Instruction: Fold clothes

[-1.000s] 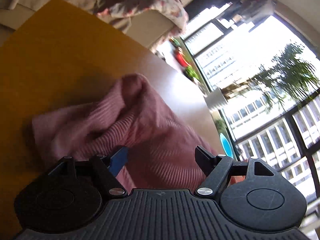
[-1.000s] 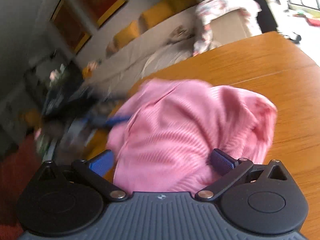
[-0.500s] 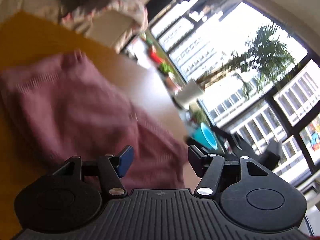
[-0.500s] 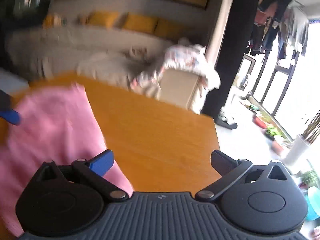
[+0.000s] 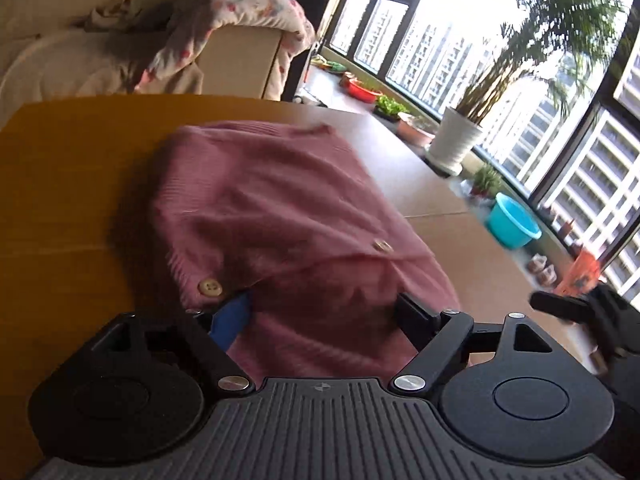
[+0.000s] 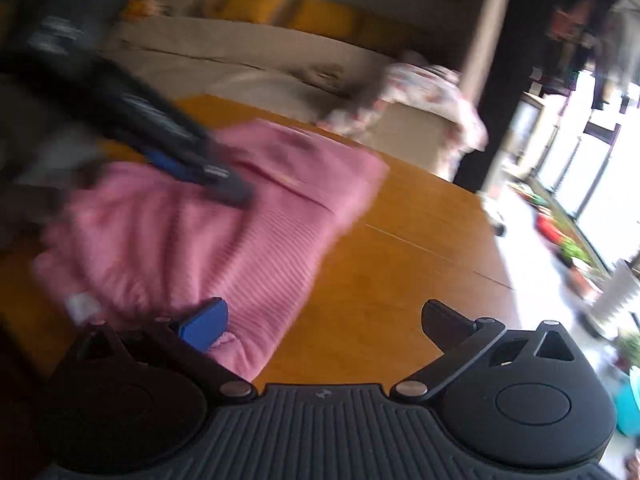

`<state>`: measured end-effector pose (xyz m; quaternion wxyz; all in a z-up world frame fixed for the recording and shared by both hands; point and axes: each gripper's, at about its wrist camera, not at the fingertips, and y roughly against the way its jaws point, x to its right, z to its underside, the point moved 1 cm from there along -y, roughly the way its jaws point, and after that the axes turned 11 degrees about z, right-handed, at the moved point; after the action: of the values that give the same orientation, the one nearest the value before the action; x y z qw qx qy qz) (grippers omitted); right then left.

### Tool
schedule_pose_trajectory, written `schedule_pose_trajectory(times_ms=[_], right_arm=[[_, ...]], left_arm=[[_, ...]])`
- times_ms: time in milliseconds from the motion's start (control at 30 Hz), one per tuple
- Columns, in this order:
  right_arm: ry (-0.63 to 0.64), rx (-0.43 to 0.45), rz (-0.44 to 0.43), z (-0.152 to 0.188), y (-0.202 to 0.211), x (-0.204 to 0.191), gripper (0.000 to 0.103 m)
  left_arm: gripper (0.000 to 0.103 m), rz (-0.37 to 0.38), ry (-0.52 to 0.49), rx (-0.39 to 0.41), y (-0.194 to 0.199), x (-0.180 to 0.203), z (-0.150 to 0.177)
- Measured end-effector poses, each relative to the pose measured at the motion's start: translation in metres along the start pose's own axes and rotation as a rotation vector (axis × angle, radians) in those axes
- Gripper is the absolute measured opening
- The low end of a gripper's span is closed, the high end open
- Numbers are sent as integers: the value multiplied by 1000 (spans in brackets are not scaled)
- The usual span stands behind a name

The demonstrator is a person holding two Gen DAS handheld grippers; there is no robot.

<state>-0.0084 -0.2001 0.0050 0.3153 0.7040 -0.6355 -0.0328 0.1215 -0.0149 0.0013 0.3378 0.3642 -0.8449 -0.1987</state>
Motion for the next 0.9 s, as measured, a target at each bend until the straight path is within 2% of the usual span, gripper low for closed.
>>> schedule_pose_trajectory(times_ms=[100, 233, 333, 433, 633, 800, 867, 900], right_arm=[[-29, 26, -24, -5, 14, -1, 103], [-172, 66, -49, -23, 14, 22, 103], [-194, 10, -65, -22, -7, 22, 103], [-134, -118, -60, -11, -49, 8, 103], [-214, -168, -107, -3, -60, 14, 103], [-254, -197, -130, -1, -73, 17, 103], [-234, -177, -122, -2, -69, 16, 103], [-224, -166, -118, -2, -67, 15, 103]], left_arm=[[89, -6, -13, -7, 2, 2, -1], [91, 1, -12, -6, 5, -2, 2], [92, 5, -6, -5, 4, -7, 0], [94, 7, -5, -8, 7, -10, 3], [94, 16, -67, 10, 29, -6, 19], [77, -3, -182, 14, 56, 7, 38], [70, -29, -250, 4, 68, 14, 46], [70, -39, -292, -9, 72, 17, 50]])
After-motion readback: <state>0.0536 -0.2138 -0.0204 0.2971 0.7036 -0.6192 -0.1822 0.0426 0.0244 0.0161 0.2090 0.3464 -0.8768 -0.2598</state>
